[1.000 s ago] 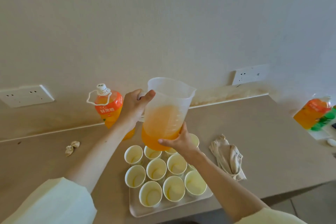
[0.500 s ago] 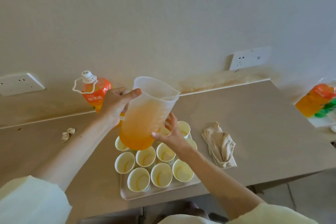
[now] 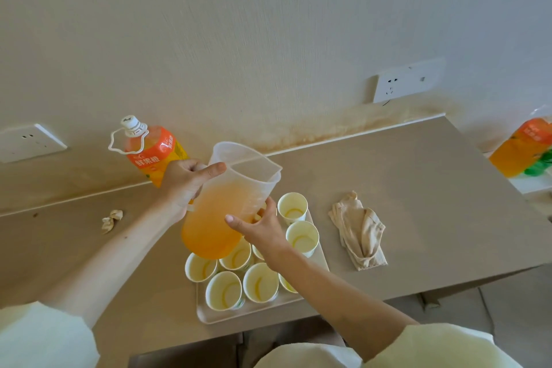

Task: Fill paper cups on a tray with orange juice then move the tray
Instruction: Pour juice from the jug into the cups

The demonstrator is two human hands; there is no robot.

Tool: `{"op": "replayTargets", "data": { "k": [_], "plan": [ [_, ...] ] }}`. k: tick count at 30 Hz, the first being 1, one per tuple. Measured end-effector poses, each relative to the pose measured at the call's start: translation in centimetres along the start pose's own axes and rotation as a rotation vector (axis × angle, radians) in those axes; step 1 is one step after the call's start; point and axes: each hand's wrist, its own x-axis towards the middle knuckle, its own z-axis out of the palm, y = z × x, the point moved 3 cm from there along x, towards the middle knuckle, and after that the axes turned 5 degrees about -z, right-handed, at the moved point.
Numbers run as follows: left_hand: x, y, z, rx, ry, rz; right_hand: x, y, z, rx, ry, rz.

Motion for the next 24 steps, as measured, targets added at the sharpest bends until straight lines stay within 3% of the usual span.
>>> {"op": "replayTargets", "data": {
  "k": [6, 24],
  "plan": [
    [-0.2, -0.6, 0.3, 0.03, -0.028, -0.032, -0.3, 1.0, -0.1, 0.074, 0.021, 0.069],
    [-0.1, 0.2, 0.0, 0.074, -0.031, -0.039, -1.7, -0.9, 0.3, 0.114, 0.027, 0.05]
  ]
}}
